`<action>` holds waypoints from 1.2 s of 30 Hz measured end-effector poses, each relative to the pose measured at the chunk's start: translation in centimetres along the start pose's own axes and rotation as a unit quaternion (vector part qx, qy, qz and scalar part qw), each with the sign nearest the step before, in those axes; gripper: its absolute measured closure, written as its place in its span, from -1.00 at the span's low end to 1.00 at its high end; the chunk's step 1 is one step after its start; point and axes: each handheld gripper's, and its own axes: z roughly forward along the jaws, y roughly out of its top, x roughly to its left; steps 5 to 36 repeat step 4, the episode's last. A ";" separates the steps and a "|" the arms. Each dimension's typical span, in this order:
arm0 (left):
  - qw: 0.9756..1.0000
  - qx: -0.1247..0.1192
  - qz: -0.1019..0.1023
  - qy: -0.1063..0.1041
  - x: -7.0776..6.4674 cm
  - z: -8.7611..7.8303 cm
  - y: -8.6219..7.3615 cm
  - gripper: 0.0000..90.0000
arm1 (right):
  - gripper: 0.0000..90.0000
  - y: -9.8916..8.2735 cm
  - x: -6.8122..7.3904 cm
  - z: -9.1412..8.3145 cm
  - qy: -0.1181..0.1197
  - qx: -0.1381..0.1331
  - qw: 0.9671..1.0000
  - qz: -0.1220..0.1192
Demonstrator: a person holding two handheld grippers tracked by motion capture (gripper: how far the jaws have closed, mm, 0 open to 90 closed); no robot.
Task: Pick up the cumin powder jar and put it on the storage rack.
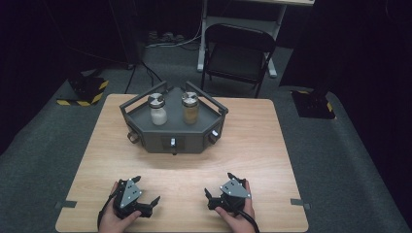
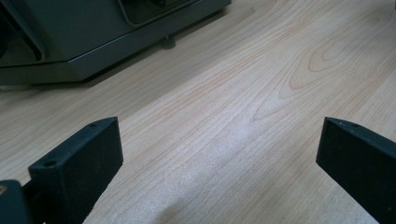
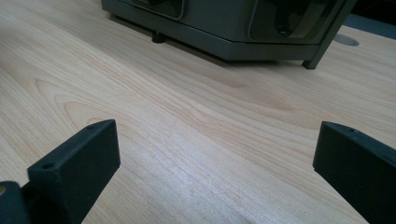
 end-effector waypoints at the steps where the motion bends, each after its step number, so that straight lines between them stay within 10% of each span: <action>1: 1.000 0.001 0.000 -0.001 0.0 0.0 0.0 -0.98 | -0.99 0.0 0.0 0.0 0.000 0.000 1.000 0.001; 36: 1.000 0.000 -0.001 -0.002 0.1 0.0 0.0 -0.98 | -0.99 0.0 -0.1 0.0 0.001 0.001 1.000 0.004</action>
